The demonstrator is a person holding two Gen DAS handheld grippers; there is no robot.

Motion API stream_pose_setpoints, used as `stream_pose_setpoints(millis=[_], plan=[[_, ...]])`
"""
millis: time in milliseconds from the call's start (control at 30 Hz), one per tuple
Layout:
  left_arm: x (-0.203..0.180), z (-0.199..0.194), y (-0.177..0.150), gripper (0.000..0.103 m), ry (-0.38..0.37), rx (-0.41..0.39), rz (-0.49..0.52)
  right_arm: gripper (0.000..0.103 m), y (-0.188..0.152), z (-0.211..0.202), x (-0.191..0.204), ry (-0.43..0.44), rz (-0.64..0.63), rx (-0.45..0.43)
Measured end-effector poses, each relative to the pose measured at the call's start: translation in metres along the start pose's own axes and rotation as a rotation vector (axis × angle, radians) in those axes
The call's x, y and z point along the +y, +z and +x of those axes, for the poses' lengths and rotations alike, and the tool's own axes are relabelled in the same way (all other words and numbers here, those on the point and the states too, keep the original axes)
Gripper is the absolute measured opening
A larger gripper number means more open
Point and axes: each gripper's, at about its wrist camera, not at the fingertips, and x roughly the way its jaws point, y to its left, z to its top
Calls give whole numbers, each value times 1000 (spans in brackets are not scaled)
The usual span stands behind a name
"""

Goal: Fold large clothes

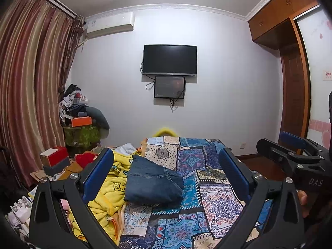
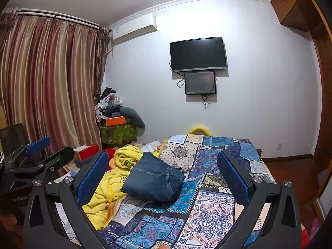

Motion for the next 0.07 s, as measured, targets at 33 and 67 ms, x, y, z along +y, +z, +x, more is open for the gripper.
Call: stream_pose_setpoints(millis=[33,67], plan=[[0,2,-1,102,0,5,-2,103,-1,1,1,-1,1,2],[2,4,-2,102,1,11,-2,103,-1,2,0,0,2,6]])
